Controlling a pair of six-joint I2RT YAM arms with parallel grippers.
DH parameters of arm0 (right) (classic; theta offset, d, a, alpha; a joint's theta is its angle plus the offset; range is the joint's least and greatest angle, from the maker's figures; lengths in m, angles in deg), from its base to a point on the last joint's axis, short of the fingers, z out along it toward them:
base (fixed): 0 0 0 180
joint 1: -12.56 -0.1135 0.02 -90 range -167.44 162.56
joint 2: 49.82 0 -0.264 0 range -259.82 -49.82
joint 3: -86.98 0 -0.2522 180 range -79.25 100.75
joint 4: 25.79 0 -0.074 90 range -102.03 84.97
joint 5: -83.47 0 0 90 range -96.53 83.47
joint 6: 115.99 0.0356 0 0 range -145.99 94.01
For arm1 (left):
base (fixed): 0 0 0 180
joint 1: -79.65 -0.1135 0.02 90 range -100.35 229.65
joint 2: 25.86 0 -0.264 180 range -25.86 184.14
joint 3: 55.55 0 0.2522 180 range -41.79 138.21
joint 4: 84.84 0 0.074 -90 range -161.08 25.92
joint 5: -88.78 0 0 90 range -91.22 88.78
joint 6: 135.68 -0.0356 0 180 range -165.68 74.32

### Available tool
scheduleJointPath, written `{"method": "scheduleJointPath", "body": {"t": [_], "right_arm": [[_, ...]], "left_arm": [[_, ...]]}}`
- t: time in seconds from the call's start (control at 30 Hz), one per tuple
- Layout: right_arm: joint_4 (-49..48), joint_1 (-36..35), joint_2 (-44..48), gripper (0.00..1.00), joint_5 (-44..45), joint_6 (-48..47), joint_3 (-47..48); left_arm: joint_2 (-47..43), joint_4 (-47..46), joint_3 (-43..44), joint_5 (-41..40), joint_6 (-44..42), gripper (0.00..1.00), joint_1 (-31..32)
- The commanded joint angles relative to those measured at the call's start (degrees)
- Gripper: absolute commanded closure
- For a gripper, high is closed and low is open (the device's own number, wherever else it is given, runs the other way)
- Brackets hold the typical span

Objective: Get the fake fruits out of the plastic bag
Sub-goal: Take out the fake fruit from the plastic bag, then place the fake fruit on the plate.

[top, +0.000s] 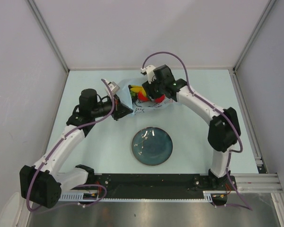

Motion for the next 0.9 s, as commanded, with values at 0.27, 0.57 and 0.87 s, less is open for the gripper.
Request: {"method": "scheduleJointPath", "body": {"t": [0.27,0.57,0.87], "right_arm": [[17.68,-2.26,27.72,0.90,-24.13,-24.19,-24.34],[13.04,-6.83,27.73,0.87,-19.33,-26.68,-33.05],[3.10,-8.86,19.12,0.86,-17.12,-26.93,-33.14]], "left_arm": [[0.71,-4.24,-1.15,-0.15,1.30,1.00,-0.49],[0.63,-4.50,-1.07,-0.50,1.13,1.00,-0.58],[-1.83,-4.94,-3.88,-1.03,0.95,1.00,-0.58]]}}
